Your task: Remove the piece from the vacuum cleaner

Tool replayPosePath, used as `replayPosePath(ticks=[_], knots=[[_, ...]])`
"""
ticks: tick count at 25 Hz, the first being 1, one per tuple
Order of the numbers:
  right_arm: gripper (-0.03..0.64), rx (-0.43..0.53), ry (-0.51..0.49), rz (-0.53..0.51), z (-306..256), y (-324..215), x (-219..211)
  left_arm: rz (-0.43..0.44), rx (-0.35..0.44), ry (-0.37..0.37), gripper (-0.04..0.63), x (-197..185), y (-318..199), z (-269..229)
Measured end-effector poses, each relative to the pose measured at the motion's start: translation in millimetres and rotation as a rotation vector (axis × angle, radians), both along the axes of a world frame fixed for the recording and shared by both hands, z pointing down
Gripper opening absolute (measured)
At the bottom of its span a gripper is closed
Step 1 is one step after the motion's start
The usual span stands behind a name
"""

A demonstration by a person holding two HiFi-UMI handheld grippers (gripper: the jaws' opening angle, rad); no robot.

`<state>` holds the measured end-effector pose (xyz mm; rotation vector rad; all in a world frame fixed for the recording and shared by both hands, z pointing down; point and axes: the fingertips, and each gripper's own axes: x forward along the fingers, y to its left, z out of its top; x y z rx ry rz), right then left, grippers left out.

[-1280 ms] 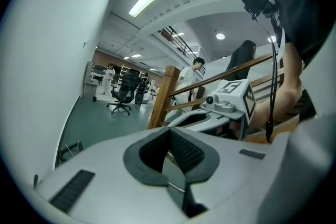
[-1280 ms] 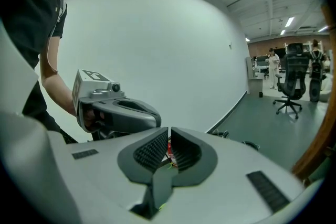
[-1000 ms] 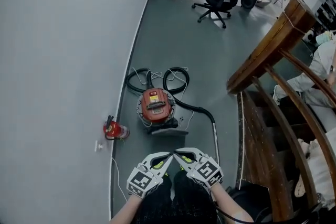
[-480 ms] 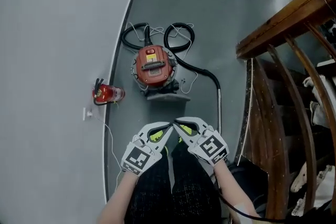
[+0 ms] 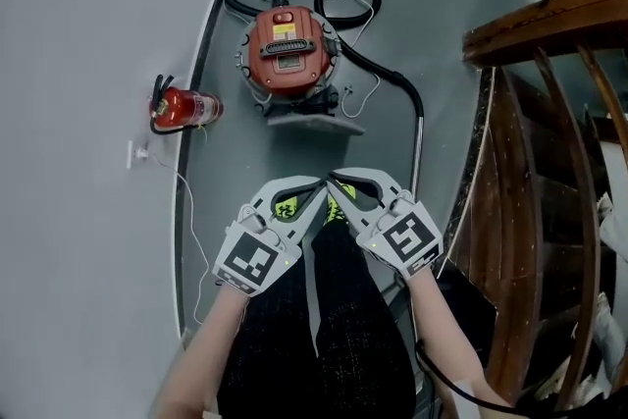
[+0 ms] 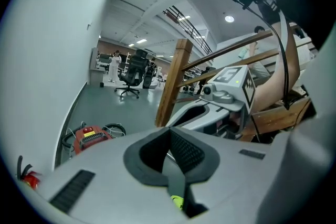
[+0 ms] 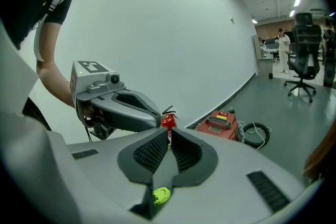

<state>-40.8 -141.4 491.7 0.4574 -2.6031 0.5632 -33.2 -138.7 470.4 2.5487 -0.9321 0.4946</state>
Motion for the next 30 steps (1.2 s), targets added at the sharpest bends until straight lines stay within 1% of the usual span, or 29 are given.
replayPosePath(ticks=[2,6,10,14,19,21,23,26,30], knots=[[0.015,-0.001,0.011,-0.006,15,-1,1,0.01,-0.003,-0.011,0.008,1,-1,15],[0.016,0.063,0.037,-0.063,40,-7,6,0.025,-0.003,-0.034,0.008,8,-6,40],[0.017,0.047,0.051,-0.043,70,-15,9,0.037,-0.006,-0.044,0.008,10,-15,70],[0.017,0.056,0.081,-0.07,105,-19,12,0.05,-0.021,-0.051,0.009,13,-18,105],[0.018,0.021,0.089,-0.058,134,-23,7,0.042,-0.031,-0.072,0.009,7,-22,136],[0.021,0.022,0.105,-0.07,143,-26,5,0.039,-0.034,-0.075,0.008,5,-25,144],[0.036,0.023,0.122,-0.08,151,-30,4,0.034,-0.037,-0.077,0.009,3,-28,152],[0.065,-0.004,0.13,-0.056,162,-38,2,0.023,-0.04,-0.086,0.009,0,-33,162],[0.09,0.004,0.173,-0.07,180,-47,4,0.028,-0.06,-0.11,0.009,2,-41,180]])
